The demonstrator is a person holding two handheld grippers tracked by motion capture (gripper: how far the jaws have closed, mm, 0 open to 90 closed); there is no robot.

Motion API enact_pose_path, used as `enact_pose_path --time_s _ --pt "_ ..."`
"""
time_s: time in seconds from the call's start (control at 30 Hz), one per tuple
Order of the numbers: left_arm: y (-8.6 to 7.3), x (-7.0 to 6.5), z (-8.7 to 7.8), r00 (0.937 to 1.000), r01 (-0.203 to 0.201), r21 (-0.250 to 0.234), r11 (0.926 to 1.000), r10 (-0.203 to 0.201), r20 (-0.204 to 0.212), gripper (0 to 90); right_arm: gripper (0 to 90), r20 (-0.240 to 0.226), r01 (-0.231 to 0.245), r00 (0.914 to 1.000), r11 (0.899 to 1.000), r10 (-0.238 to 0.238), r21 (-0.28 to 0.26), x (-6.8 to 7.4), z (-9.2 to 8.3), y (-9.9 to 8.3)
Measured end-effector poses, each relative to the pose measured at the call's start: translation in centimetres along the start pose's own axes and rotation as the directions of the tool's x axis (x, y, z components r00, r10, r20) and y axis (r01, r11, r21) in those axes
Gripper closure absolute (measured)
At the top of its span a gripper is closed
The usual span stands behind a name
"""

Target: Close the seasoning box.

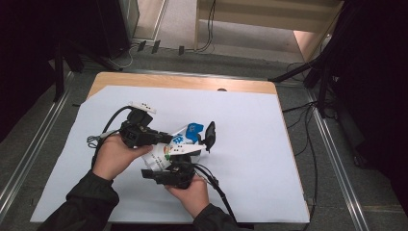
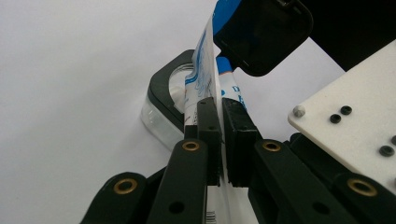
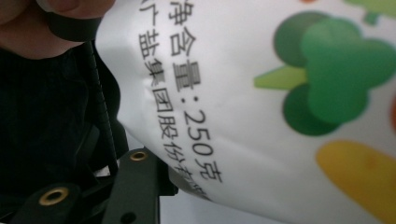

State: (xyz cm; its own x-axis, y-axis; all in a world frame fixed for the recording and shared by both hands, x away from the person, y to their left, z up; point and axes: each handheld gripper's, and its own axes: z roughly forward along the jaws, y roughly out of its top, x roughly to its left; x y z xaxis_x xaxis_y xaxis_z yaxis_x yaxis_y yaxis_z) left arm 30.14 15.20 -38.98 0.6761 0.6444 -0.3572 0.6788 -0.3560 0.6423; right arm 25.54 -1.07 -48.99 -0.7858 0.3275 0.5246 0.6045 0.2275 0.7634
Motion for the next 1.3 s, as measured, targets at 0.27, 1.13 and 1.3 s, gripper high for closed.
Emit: enact_pose_path --time_s 0.27,1.13,1.3 --pt "0.08 -0.14 -0.08 1.0000 -0.009 -0.004 1.0000 0.009 -0.004 87.6 63.3 0.004 -0.006 1.0000 1.000 0.006 0.000 0.02 -0.06 0.09" --pt "-0.12 0.35 -0.13 0.9996 0.014 -0.009 0.9999 -0.014 0.023 83.6 64.9 -0.005 -0.040 0.9992 0.999 0.040 -0.013 -0.20 -0.44 0.34" --pt "-0.19 0.46 -0.33 0.9986 0.027 0.007 0.9996 -0.028 0.045 83.1 65.0 -0.004 -0.041 0.9992 0.999 0.041 -0.013 -0.28 -0.49 0.31"
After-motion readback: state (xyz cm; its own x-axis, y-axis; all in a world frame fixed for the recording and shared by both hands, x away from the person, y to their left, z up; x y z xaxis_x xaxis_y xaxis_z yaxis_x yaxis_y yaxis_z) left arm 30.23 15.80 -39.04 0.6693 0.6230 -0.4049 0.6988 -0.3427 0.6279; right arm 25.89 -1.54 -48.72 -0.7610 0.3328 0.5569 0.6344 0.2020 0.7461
